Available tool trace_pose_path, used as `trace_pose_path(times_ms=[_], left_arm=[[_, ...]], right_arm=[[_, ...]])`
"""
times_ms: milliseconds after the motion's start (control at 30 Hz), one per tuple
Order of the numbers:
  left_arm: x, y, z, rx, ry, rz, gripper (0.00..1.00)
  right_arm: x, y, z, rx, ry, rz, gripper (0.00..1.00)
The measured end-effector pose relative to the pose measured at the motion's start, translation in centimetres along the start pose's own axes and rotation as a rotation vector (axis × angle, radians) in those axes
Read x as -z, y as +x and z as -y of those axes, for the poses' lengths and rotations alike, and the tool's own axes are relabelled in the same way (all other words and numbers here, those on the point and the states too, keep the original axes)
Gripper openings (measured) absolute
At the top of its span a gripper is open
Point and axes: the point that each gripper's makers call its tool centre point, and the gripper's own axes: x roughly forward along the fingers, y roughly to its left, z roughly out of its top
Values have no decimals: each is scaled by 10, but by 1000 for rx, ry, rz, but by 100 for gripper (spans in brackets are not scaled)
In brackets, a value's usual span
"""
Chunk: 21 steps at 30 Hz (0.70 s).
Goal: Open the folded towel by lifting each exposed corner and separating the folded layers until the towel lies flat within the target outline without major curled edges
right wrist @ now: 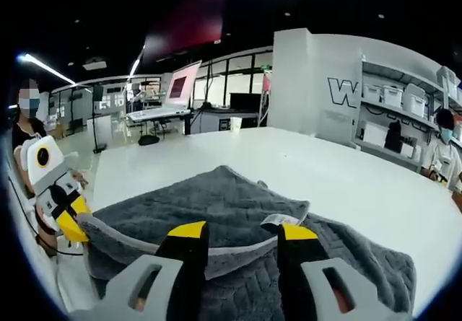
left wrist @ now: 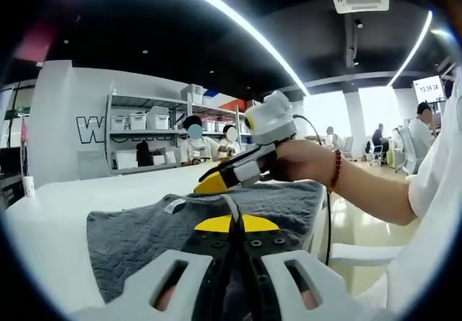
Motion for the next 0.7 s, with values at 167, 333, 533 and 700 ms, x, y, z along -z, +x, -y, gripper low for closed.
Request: trace_pose_path(times_ms=[167, 333, 533, 700], left_arm=[[0, -2, -2, -7, -6, 3, 2], [-1, -2, -4, -8, -9, 6, 2], [-2, -3, -4, -1, -14, 9, 2], [-3, -4, -4, 5, -27, 18, 2]], right_arm=[[2, 5, 5, 4, 19, -6, 33], [4, 11, 8, 6, 31, -17, 33], [6, 18, 12, 15, 51, -26, 35], [7, 23, 18, 23, 64, -34, 35]])
